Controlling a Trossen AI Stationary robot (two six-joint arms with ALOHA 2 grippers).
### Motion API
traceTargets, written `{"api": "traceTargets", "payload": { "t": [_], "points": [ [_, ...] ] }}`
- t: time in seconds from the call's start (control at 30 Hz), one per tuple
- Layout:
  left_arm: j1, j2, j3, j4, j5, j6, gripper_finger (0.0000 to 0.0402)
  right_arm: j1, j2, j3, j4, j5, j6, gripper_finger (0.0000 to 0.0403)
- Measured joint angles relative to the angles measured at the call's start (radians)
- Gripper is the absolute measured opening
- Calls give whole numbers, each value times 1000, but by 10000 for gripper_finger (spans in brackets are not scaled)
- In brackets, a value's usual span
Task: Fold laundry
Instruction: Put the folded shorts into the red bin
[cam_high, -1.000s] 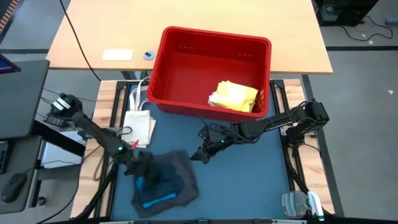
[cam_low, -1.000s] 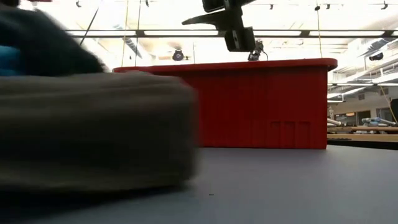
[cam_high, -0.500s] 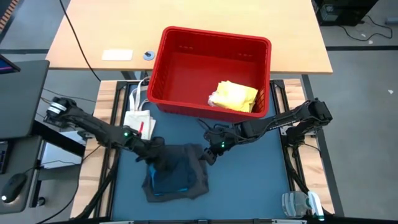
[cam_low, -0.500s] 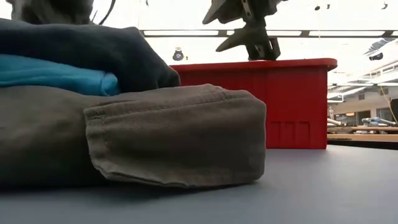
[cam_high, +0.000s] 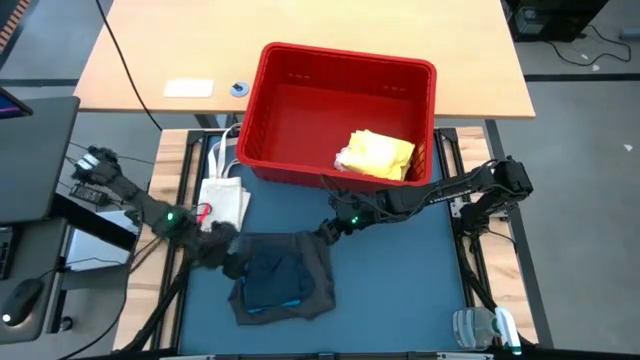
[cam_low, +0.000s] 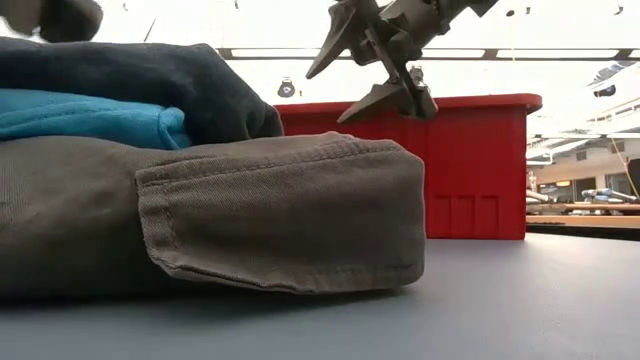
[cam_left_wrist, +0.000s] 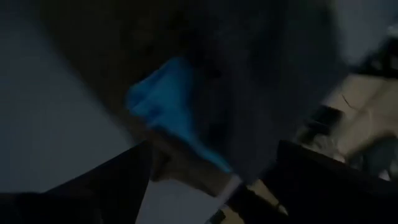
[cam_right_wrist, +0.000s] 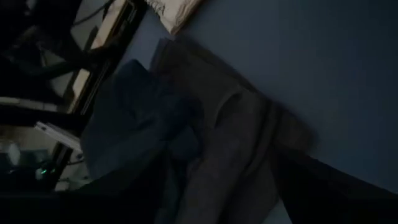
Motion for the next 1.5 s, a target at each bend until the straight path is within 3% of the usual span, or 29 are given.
{"api": "traceTargets", "payload": {
  "t": [0.2,0.3,0.47,0.57,0.7,0.93,1.2,1.3,1.4,1.5],
  "points": [
    [-185,16,-159,75,-241,-367,350,8,0,0,-36,-53,46,298],
    [-188,16,-238,212,-300,-376,350,16,0,0,-42,-94,49,318],
    [-159,61,-367,443,-299,-379,350,17,1,0,-50,-215,76,371],
    [-151,93,-412,547,-282,-382,350,28,1,0,-46,-234,118,395],
    [-143,143,-443,568,-265,-388,350,35,39,2,-21,-181,125,389],
    [-98,204,-452,647,-251,-325,344,39,249,0,197,-280,228,394],
    [-80,243,-454,681,-269,-281,324,61,353,4,255,-276,355,399],
    [-59,293,-454,762,-284,-236,314,48,407,3,371,-346,355,397],
    [-39,346,-455,857,-301,-165,287,40,470,5,528,-414,351,376],
    [-19,393,-456,931,-306,-121,241,30,511,4,597,-458,364,326]
  ]
}}
